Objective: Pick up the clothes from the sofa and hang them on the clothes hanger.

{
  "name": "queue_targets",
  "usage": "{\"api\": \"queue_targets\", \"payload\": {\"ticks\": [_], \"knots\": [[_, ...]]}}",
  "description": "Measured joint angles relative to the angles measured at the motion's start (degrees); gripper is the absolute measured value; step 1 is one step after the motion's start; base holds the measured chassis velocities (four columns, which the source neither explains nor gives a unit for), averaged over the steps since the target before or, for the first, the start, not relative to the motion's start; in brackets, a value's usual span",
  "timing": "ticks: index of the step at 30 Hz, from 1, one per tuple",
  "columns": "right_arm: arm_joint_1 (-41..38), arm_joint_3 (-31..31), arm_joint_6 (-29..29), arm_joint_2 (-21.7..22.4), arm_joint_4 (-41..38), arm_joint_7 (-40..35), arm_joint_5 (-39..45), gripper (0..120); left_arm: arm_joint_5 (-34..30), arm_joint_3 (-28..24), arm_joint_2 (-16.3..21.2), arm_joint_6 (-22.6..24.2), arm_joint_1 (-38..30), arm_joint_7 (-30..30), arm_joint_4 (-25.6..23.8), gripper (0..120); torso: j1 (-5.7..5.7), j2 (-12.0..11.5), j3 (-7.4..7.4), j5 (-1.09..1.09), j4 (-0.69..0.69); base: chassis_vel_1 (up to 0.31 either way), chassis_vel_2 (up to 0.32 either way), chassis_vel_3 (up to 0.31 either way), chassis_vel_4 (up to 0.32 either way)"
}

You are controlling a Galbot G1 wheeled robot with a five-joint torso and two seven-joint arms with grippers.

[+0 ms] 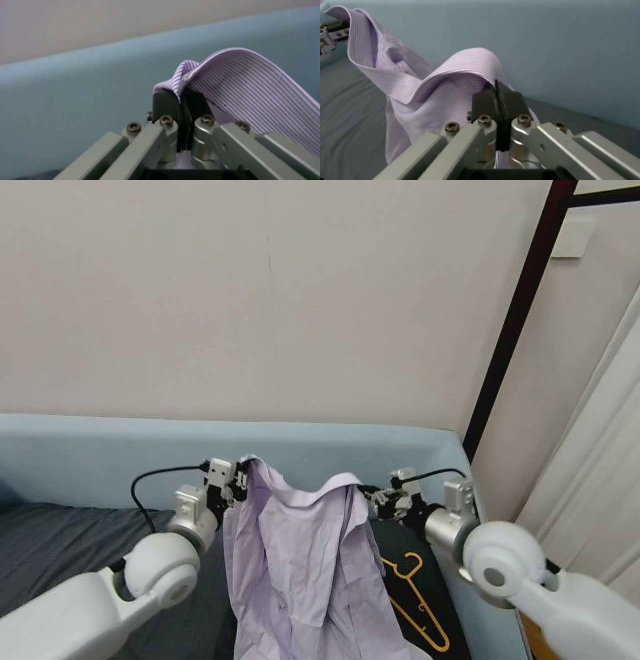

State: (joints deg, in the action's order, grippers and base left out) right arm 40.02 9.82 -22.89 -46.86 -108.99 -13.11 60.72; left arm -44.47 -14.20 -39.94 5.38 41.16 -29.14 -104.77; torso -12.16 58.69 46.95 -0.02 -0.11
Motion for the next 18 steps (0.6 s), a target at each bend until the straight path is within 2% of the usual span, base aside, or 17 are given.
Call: {"api": "queue_targets", "payload": {"ticks": [2, 4, 7, 14, 18], "knots": [[0.2, 0.9, 2.0, -2.5, 5.3, 2.3, -3.9, 0, 2.4, 1.3, -3.1, -1.4, 2.6, 0.3, 3.3, 0, 0.0, 0.0, 0.0, 0.0, 0.03, 0.0, 0.0, 0.0, 0.0], [-0.1, 1.3, 2.6, -3.4, 7.2, 2.7, -5.0, 0, 3.2, 1.8, -4.2, -2.0, 3.4, 0.4, 4.5, 0, 0.0, 0.0, 0.0, 0.01, 0.03, 0.0, 0.0, 0.0, 0.0], [-2.4, 2.1, 2.2, -6.5, 12.6, 0.7, -6.9, 0, 6.6, 2.7, -7.4, -5.0, 4.8, 1.3, 9.3, 0, 0.0, 0.0, 0.0, 0.01, 0.03, 0.0, 0.0, 0.0, 0.0], [-3.6, 2.6, 1.4, -7.7, 15.5, 0.4, -7.0, 0, 7.3, 3.2, -9.8, -6.4, 5.2, 1.8, 12.4, 0, 0.0, 0.0, -0.01, 0.01, 0.03, 0.0, 0.0, 0.0, 0.0], [-3.2, 3.3, 3.3, -8.2, 19.0, 2.7, -10.8, 0, 7.3, 3.3, -12.0, -7.1, 6.0, 2.6, 14.6, 0, 0.01, 0.0, -0.01, 0.02, 0.02, 0.0, 0.0, 0.0, 0.0]]}}
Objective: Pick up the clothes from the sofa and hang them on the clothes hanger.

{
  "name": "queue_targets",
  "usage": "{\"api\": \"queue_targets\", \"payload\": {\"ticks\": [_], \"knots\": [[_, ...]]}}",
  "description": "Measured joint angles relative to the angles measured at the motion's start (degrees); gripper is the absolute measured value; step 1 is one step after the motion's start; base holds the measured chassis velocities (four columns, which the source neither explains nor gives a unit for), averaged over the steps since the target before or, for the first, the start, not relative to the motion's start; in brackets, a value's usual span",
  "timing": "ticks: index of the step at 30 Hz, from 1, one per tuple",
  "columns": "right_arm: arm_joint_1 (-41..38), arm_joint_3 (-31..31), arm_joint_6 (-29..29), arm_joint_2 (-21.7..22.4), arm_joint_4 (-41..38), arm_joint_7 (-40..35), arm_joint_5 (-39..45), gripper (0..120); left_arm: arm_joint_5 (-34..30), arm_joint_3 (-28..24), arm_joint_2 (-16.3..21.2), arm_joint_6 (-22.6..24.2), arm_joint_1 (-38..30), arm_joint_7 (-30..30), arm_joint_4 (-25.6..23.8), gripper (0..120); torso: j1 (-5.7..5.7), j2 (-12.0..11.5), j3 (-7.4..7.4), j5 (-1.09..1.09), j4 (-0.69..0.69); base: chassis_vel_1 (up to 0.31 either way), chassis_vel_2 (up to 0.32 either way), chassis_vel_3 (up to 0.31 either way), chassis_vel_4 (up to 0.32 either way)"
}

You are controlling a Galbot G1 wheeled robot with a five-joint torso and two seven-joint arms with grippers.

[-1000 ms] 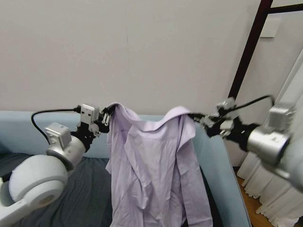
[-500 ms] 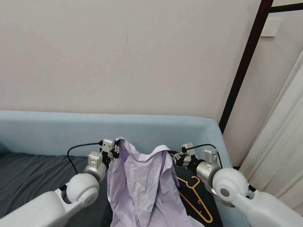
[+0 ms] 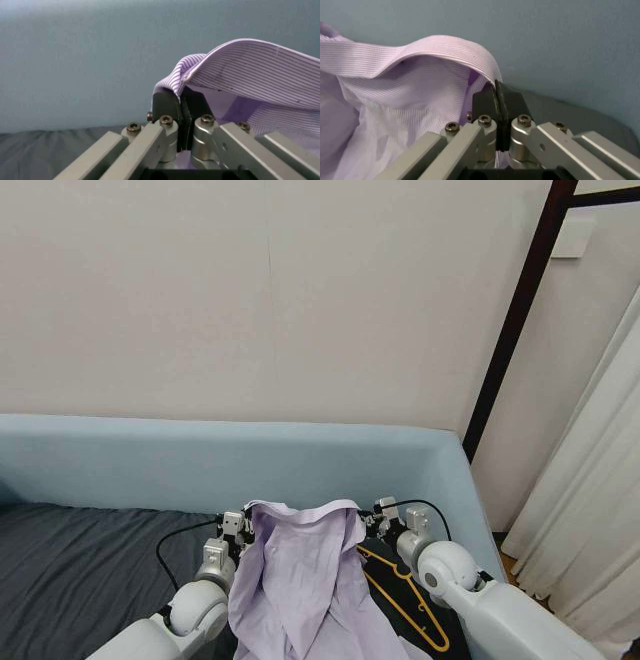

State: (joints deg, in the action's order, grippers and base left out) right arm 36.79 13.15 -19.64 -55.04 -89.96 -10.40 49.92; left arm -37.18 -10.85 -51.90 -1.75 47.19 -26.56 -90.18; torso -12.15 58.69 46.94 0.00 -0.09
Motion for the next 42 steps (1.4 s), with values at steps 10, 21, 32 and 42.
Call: {"api": "queue_targets", "payload": {"ticks": [10, 21, 32, 42], "knots": [[3.7, -0.8, 2.7, 4.2, 3.1, 5.5, -8.5, 29, -1.8, -3.3, -4.0, 2.1, -2.0, -1.2, 2.6, 0, 0.0, 0.0, 0.0, 0.02, -0.02, 0.0, 0.0, 0.0, 0.0], [11.6, -9.2, 4.7, 6.0, 5.4, 7.8, -9.7, 70, -2.4, -4.1, -4.1, 2.5, -3.8, -1.2, 4.0, 0, 0.0, 0.0, -0.01, 0.0, -0.02, 0.0, 0.0, 0.0, 0.0], [13.8, -10.9, 5.0, 0.9, 13.7, 11.2, -11.4, 100, -1.0, -4.0, -2.7, 2.2, -2.3, -1.0, 1.6, 0, 0.0, 0.0, 0.0, 0.0, 0.0, 0.0, 0.0, 0.0, 0.0], [8.1, -6.3, 5.4, -3.1, 24.5, 13.0, -14.3, 84, 0.2, -0.9, -1.3, 1.5, 0.4, -0.5, -0.1, 0, 0.0, 0.0, -0.01, -0.01, 0.01, 0.0, 0.0, 0.0, 0.0]]}}
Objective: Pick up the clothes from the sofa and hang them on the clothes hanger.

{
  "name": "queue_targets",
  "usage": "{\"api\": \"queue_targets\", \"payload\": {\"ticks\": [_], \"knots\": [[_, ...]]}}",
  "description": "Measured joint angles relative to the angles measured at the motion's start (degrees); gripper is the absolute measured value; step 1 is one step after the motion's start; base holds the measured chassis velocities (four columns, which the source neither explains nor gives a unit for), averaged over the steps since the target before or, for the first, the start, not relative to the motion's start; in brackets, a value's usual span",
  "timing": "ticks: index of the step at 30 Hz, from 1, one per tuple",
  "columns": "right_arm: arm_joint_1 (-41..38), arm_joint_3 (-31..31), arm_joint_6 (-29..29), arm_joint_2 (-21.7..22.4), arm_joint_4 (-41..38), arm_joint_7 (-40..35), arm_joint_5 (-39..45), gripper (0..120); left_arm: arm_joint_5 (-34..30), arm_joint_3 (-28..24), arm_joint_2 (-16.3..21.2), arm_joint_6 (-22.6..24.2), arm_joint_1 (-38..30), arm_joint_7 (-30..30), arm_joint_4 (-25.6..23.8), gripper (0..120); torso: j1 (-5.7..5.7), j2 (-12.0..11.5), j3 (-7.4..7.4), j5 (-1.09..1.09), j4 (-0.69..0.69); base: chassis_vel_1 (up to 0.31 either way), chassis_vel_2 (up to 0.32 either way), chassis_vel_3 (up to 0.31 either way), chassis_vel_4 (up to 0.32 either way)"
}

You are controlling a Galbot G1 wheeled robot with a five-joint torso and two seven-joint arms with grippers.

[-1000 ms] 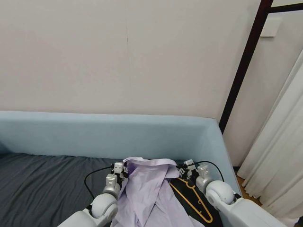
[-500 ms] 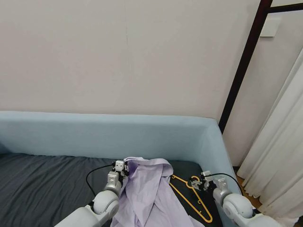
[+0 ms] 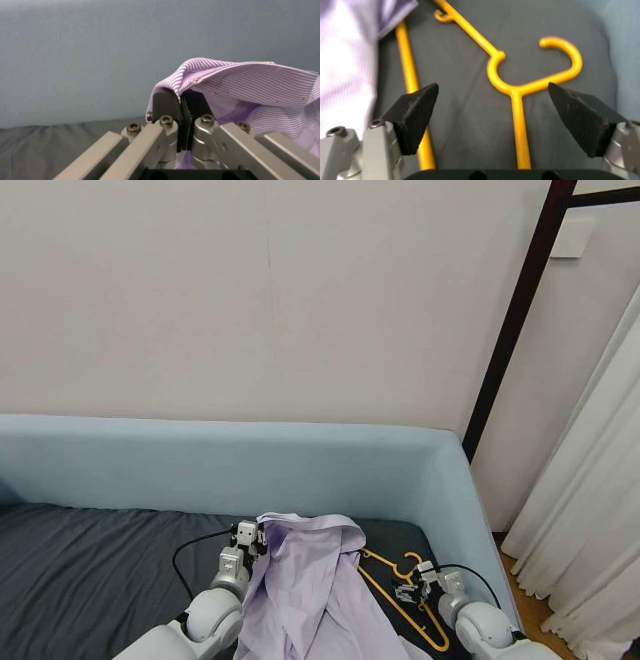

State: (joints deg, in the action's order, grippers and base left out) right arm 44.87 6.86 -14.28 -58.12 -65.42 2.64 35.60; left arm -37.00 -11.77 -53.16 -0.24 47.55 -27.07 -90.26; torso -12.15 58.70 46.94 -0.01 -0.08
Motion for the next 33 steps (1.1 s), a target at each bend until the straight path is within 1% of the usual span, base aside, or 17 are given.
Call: {"api": "queue_targets", "payload": {"ticks": [4, 6, 8, 9, 10, 14, 15, 17, 19, 20, 21, 23, 25, 26, 29, 33], "knots": [[-0.8, -1.5, 0.2, -2.3, 5.0, 0.4, 0.5, 86, 0.0, 0.5, 0.4, -0.2, 0.8, 0.1, -0.5, 0, 0.0, 0.0, 0.0, 0.0, 0.0, 0.0, 0.0, 0.0, 0.0], [-0.8, -1.6, 0.3, -2.5, 5.6, 0.5, 0.4, 86, 0.0, 0.6, 0.5, -0.2, 0.9, 0.1, -0.7, 0, 0.0, 0.0, 0.0, 0.0, -0.01, 0.0, 0.0, 0.0, 0.0], [-0.4, -1.9, 0.6, -2.7, 6.4, 0.8, 0.8, 83, 0.0, 0.6, 0.6, -0.2, 1.0, 0.1, -0.8, 0, 0.0, 0.0, 0.0, 0.0, -0.02, 0.0, 0.0, 0.0, 0.0], [-0.3, -2.3, 0.9, -2.9, 6.9, 0.9, 1.2, 78, 0.1, 0.6, 0.6, -0.2, 1.0, 0.1, -0.8, 0, 0.0, 0.0, 0.0, 0.0, -0.02, 0.0, 0.0, 0.0, 0.0], [-0.3, -2.3, 0.9, -2.9, 6.9, 0.9, 1.2, 78, 0.1, 0.6, 0.6, -0.2, 1.0, 0.1, -0.8, 0, 0.0, 0.0, 0.0, 0.0, -0.02, 0.0, 0.0, 0.0, 0.0], [-0.1, -2.9, 1.5, -3.2, 7.9, 1.1, 2.0, 60, 0.1, 0.6, 0.6, -0.2, 0.9, 0.2, -0.9, 0, 0.0, 0.0, 0.0, 0.0, -0.01, 0.0, 0.0, 0.0, 0.0], [0.1, -2.9, 1.5, -3.1, 7.8, 1.2, 2.1, 54, 0.1, 0.6, 0.6, -0.2, 0.9, 0.2, -1.0, 0, 0.0, 0.0, 0.0, 0.0, -0.01, 0.0, 0.0, 0.0, 0.0], [0.2, -2.9, 1.5, -3.1, 7.6, 1.3, 2.1, 52, 0.1, 0.6, 0.6, -0.2, 0.9, 0.2, -1.0, 0, 0.0, 0.0, 0.0, 0.0, -0.02, 0.0, 0.0, 0.0, 0.0], [0.5, -2.9, 1.6, -3.1, 7.5, 1.4, 2.1, 41, 0.1, 0.6, 0.6, -0.2, 1.0, 0.2, -1.0, 0, 0.0, 0.0, 0.0, 0.0, -0.02, 0.0, 0.0, 0.0, 0.0], [0.5, -2.9, 1.7, -3.1, 7.6, 1.4, 2.1, 37, 0.1, 0.7, 0.6, -0.2, 1.1, 0.2, -1.0, 0, 0.0, 0.0, 0.0, 0.0, -0.01, 0.0, 0.0, 0.0, 0.0], [0.5, -2.9, 1.7, -3.1, 7.6, 1.4, 2.1, 37, 0.1, 0.7, 0.6, -0.2, 1.1, 0.2, -1.0, 0, 0.0, 0.0, 0.0, 0.0, -0.01, 0.0, 0.0, 0.0, 0.0], [0.6, -2.9, 1.9, -3.2, 7.7, 1.5, 1.9, 29, 0.1, 0.7, 0.6, -0.3, 1.3, 0.3, -1.0, 0, 0.0, 0.0, 0.0, 0.0, 0.0, 0.0, 0.0, 0.0, 0.0], [0.6, -2.9, 1.9, -3.2, 7.8, 1.5, 1.6, 19, 0.2, 0.7, 0.6, -0.3, 1.3, 0.3, -1.0, 0, 0.0, 0.0, 0.0, 0.0, 0.0, 0.0, 0.0, 0.0, 0.0], [0.6, -2.9, 1.9, -3.2, 7.8, 1.5, 1.6, 19, 0.2, 0.7, 0.6, -0.3, 1.3, 0.3, -1.0, 0, 0.0, 0.0, 0.0, 0.0, 0.0, 0.0, 0.0, 0.0, 0.0], [0.6, -2.8, 2.0, -3.0, 8.0, 1.5, 1.6, 6, 0.2, 0.6, 0.4, -0.3, 1.3, 0.4, -1.0, 0, 0.0, 0.0, 0.0, 0.01, 0.0, 0.0, 0.0, 0.0, 0.0], [0.6, -2.8, 2.4, -2.8, 8.0, 1.6, 1.5, 5, 0.2, 0.5, 0.2, -0.3, 1.1, 0.4, -1.0, 0, 0.0, 0.0, 0.0, 0.02, 0.0, 0.0, 0.0, 0.0, 0.0]]}}
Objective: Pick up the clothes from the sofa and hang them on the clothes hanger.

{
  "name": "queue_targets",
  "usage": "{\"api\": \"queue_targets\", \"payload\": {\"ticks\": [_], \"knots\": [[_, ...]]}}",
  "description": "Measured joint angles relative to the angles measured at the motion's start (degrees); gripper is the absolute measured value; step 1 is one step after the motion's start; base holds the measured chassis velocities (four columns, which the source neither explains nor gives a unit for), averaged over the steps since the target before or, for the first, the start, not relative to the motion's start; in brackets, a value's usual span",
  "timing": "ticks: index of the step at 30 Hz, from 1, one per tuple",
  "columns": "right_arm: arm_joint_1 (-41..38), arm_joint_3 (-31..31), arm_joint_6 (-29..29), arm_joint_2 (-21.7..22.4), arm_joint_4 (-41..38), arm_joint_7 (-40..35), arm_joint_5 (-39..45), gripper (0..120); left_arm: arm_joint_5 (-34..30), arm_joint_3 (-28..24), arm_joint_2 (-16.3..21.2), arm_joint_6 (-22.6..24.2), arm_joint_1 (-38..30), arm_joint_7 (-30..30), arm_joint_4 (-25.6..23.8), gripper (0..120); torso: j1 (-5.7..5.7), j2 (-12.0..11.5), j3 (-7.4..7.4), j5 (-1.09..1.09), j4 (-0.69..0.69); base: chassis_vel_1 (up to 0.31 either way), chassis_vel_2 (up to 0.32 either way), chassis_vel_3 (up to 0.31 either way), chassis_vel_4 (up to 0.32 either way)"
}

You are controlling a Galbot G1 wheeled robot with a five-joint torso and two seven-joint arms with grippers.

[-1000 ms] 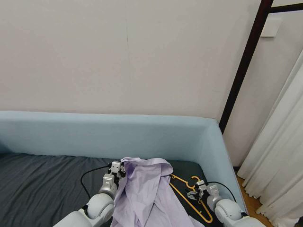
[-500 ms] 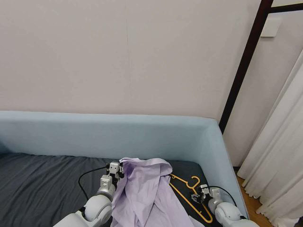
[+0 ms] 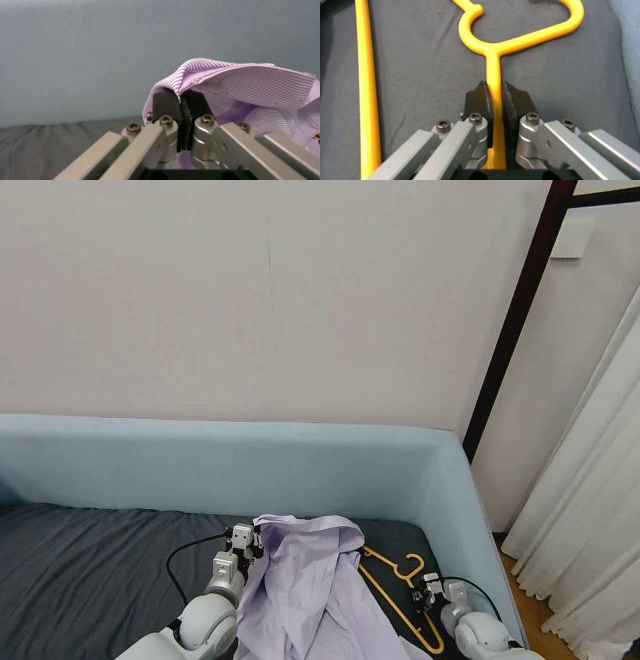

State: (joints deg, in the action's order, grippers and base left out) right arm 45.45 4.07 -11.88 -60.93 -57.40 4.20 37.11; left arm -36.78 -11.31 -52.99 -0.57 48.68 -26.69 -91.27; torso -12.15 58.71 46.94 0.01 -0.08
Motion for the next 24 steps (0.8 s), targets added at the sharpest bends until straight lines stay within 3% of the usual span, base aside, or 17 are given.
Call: {"api": "queue_targets", "payload": {"ticks": [12, 15, 24], "knots": [[1.3, -2.6, 6.6, 2.6, -6.7, -5.4, -5.6, 5, -1.2, 0.5, 1.8, -0.3, 0.0, 1.1, -0.8, 0, 0.0, 0.0, 0.01, -0.01, -0.01, 0.0, 0.0, 0.0, 0.0], [2.1, -3.8, 10.4, 4.7, -11.0, -8.8, -9.2, 5, -2.0, 0.3, 1.8, 0.1, -0.9, 1.1, -0.7, 0, 0.0, 0.0, 0.01, -0.01, -0.01, 0.0, 0.0, 0.0, 0.0], [7.3, -6.8, 12.7, 11.5, -20.7, -12.1, -12.8, 5, -5.1, -1.5, 1.8, 1.7, -3.9, 0.8, -0.5, 0, 0.0, 0.0, 0.0, -0.01, -0.03, 0.0, 0.0, 0.0, 0.0]]}}
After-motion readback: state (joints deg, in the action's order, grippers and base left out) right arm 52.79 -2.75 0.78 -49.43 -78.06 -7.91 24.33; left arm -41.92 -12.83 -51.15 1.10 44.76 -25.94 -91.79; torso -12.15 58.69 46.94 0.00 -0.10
